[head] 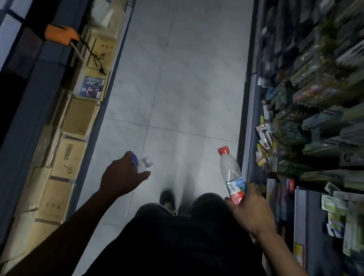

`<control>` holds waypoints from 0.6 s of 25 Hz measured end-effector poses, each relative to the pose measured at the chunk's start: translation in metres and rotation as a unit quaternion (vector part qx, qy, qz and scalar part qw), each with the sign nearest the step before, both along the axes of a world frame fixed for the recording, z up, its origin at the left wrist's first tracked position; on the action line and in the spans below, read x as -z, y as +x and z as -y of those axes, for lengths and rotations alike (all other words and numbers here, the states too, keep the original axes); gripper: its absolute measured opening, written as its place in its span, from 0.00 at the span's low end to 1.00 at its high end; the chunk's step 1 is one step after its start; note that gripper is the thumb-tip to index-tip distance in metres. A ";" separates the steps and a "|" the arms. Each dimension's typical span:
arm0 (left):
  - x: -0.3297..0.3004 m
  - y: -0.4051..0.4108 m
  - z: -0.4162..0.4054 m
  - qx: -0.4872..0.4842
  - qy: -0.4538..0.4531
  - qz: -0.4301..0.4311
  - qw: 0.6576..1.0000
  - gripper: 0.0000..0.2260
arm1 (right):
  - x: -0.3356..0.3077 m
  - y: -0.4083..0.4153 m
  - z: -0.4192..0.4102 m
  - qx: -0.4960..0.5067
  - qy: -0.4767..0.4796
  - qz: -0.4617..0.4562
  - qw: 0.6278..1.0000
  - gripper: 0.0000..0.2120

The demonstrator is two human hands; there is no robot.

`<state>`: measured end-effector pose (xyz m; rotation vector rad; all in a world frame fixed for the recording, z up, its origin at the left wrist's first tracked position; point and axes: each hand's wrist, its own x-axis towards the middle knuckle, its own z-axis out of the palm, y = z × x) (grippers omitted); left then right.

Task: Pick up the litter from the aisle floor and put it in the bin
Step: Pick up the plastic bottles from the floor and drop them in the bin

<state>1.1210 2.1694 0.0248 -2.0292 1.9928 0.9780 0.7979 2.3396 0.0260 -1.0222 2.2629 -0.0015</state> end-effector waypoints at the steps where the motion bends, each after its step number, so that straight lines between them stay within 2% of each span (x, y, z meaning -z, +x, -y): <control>1: -0.001 -0.014 0.027 0.012 -0.004 -0.004 1.000 0.23 | 0.000 -0.008 0.010 0.014 0.003 -0.005 1.000 0.33; 5: 0.002 -0.075 0.137 0.033 -0.024 -0.008 0.999 0.24 | 0.012 -0.052 0.075 0.063 0.005 -0.006 0.998 0.33; 8: 0.006 -0.113 0.210 0.022 -0.013 -0.010 1.000 0.25 | 0.023 -0.093 0.152 0.070 0.003 0.013 0.997 0.33; 12: 0.002 -0.137 0.276 0.023 -0.013 -0.005 1.000 0.24 | 0.021 -0.136 0.275 0.032 -0.010 0.033 0.999 0.32; 15: 0.002 -0.144 0.329 -0.014 0.013 0.004 1.000 0.23 | 0.016 -0.164 0.384 -0.015 -0.022 0.039 0.999 0.31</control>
